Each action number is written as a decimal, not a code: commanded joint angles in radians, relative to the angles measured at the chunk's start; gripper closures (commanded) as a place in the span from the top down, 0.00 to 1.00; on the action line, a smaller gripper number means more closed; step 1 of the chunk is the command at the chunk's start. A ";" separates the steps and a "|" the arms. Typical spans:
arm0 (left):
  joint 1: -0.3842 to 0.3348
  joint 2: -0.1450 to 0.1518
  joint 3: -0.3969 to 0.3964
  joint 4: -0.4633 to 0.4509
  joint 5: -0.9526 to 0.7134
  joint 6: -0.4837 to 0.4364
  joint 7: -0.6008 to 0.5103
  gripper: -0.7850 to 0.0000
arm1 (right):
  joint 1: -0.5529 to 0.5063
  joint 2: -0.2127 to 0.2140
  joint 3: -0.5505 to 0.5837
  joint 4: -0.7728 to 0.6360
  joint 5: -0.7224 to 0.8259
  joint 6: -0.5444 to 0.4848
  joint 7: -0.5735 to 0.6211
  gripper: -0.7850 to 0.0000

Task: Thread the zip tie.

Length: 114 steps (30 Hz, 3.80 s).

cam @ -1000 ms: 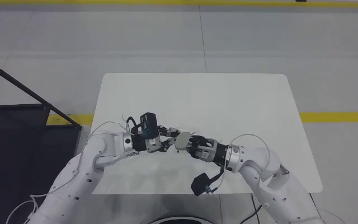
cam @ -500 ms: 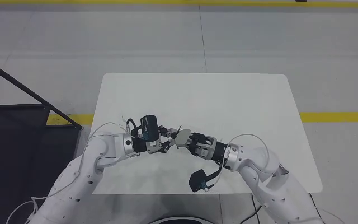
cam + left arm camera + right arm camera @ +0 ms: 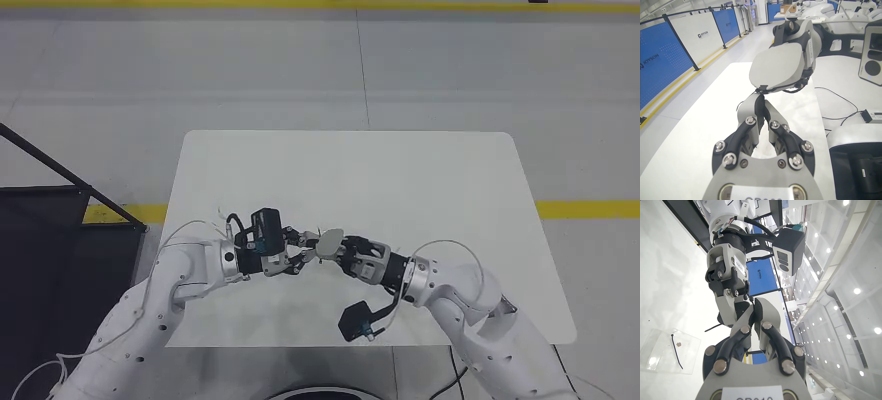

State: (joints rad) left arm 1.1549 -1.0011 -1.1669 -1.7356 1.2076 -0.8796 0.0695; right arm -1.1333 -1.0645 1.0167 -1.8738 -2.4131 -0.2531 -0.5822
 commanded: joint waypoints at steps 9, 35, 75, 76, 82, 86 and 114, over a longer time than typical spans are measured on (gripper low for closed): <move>-0.001 -0.002 -0.003 0.004 -0.013 0.002 -0.002 0.00 | -0.002 0.002 0.002 0.004 0.006 -0.008 -0.046 0.80; -0.009 -0.010 -0.030 0.068 -0.269 -0.027 0.020 0.00 | -0.125 -0.015 0.006 0.292 0.499 0.125 -0.421 1.00; 0.022 -0.022 -0.033 0.035 -0.225 -0.011 0.019 0.00 | 0.201 -0.155 -0.232 0.680 0.907 -0.308 -0.383 0.34; 0.021 -0.022 -0.032 0.037 -0.225 -0.011 0.019 0.00 | 0.202 -0.156 -0.233 0.682 0.905 -0.310 -0.387 0.28; 0.013 -0.025 -0.030 0.052 -0.228 -0.014 0.021 0.00 | 0.207 -0.163 -0.234 0.693 0.899 -0.317 -0.398 0.00; 0.008 -0.027 -0.027 0.058 -0.230 -0.017 0.018 0.00 | 0.209 -0.165 -0.232 0.700 0.895 -0.319 -0.402 0.00; 0.016 -0.024 -0.066 0.166 -0.500 -0.133 -0.001 0.74 | 0.226 -0.172 -0.229 0.741 0.951 -0.471 -0.514 0.00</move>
State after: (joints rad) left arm 1.1735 -1.0262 -1.2342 -1.5751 0.7447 -1.0061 0.0758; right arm -0.9096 -1.2368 0.7953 -1.1262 -1.4803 -0.7183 -1.1078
